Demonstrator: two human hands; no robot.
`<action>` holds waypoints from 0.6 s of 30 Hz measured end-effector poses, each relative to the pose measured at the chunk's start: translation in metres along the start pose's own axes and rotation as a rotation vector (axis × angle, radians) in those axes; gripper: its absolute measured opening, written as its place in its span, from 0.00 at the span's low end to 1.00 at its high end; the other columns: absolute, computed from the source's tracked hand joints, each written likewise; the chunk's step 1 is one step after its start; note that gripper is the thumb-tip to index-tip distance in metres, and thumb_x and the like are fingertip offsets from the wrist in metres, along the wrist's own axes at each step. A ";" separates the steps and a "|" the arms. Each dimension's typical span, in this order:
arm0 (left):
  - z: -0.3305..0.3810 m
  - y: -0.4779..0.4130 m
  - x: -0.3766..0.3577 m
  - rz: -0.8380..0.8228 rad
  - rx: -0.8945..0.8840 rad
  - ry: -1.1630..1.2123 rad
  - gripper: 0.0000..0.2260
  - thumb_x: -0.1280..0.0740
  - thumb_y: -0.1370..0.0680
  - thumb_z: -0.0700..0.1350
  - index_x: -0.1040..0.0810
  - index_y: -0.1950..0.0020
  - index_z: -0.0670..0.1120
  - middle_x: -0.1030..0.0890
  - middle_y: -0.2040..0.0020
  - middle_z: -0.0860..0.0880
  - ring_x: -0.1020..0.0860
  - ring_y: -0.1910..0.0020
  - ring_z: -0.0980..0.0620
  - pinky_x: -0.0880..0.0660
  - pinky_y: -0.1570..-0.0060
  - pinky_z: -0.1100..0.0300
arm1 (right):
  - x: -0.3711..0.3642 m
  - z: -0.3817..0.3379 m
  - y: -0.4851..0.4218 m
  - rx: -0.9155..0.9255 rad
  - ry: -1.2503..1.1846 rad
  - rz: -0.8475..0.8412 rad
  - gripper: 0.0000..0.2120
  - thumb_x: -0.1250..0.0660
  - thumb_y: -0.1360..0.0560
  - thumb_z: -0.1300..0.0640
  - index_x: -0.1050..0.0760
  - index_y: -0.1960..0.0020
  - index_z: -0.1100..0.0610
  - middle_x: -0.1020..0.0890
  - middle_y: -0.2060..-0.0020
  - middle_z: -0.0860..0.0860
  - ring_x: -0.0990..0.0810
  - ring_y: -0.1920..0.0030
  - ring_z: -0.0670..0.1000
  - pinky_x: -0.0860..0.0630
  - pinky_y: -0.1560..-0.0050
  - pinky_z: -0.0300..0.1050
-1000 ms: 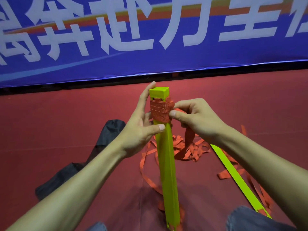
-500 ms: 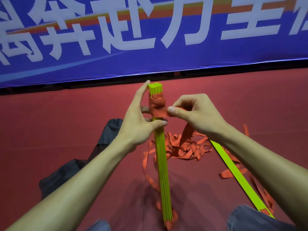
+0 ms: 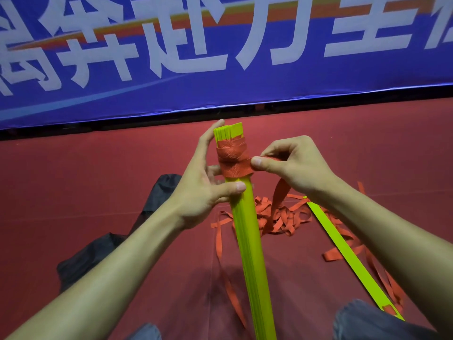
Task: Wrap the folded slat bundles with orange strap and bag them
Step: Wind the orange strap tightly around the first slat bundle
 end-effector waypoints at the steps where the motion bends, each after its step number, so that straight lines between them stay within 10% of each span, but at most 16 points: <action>1: 0.000 0.000 -0.002 -0.023 -0.009 0.014 0.45 0.29 0.31 0.29 0.41 0.25 0.64 0.16 0.49 0.43 0.16 0.53 0.42 0.20 0.57 0.48 | 0.000 0.000 0.000 0.001 -0.014 -0.010 0.05 0.24 0.30 0.59 0.18 0.64 0.55 0.19 0.72 0.43 0.24 0.69 0.38 0.29 0.65 0.29; 15: -0.010 -0.008 -0.004 -0.003 -0.001 0.132 0.28 0.32 0.33 0.26 0.27 0.39 0.50 0.20 0.44 0.43 0.15 0.53 0.40 0.18 0.53 0.47 | -0.006 0.000 0.002 -0.017 -0.109 -0.110 0.09 0.30 0.25 0.63 0.18 0.45 0.58 0.15 0.58 0.43 0.17 0.56 0.38 0.25 0.54 0.29; 18: -0.011 -0.009 -0.004 -0.043 -0.008 0.173 0.29 0.28 0.36 0.28 0.26 0.39 0.49 0.17 0.47 0.44 0.15 0.54 0.40 0.18 0.54 0.49 | -0.010 -0.002 0.006 -0.040 -0.109 -0.232 0.12 0.37 0.21 0.63 0.22 0.39 0.58 0.19 0.70 0.37 0.22 0.67 0.37 0.29 0.61 0.27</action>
Point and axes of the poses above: each hand's wrist, its own y-axis away from the middle knuckle, its own x-axis out of the back of the hand, z = x × y, the point moved 5 cm from there along -y, towards the middle knuckle
